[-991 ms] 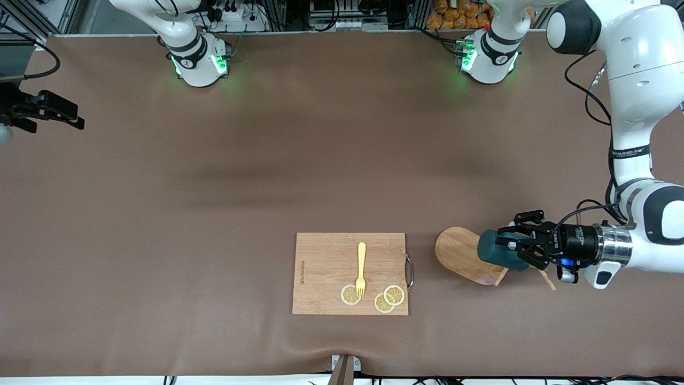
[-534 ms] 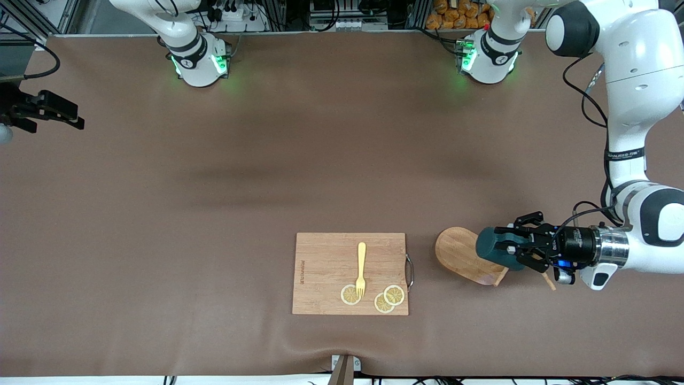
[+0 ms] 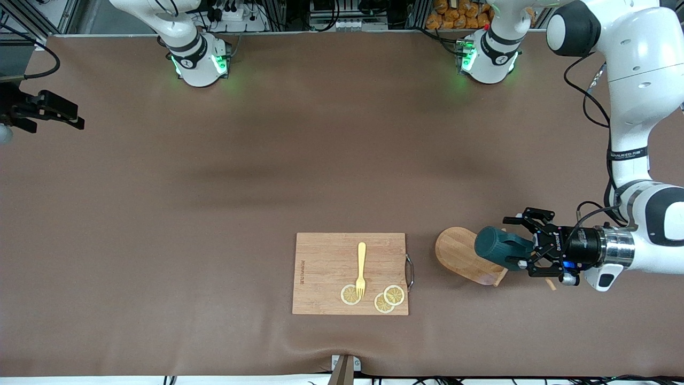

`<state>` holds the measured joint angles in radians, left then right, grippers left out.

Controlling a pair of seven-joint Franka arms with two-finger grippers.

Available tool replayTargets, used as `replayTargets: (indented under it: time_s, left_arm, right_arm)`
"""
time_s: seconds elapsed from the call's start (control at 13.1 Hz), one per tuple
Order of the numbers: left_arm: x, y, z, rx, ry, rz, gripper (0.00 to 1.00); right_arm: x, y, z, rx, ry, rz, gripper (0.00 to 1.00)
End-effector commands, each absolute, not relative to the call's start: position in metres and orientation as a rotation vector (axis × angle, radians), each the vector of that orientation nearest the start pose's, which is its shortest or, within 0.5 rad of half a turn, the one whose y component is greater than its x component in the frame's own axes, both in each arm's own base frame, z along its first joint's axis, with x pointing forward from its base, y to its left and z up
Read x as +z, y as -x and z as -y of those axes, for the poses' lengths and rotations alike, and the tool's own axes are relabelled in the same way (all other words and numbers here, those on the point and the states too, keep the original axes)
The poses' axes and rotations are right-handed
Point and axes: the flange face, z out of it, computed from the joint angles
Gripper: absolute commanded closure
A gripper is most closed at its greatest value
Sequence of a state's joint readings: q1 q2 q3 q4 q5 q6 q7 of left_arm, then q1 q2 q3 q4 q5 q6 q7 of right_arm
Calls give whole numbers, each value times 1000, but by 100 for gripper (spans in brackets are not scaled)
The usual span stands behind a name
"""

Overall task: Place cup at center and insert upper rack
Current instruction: 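Lower the mug handle onto the peg and open the left gripper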

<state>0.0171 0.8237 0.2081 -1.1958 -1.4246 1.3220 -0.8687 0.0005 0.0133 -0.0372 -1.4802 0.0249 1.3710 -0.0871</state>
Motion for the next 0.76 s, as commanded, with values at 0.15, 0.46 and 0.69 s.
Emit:
replayTargets:
  time_s: [0.15,0.46,0.69]
  left_arm:
    - [391,-722,-3,-1058,-1509,-1089,0]
    - [436,-715,-19,-991,-1547,-1066,0]
    - [469,-706,-23,-935,-1617,-1064,0]
  right_arm:
    - [647,-535,14,180,3115,66,0]
    - [649,-530,27,206,3112,39,0]
    - [649,-528,44,210,3109,-1,0]
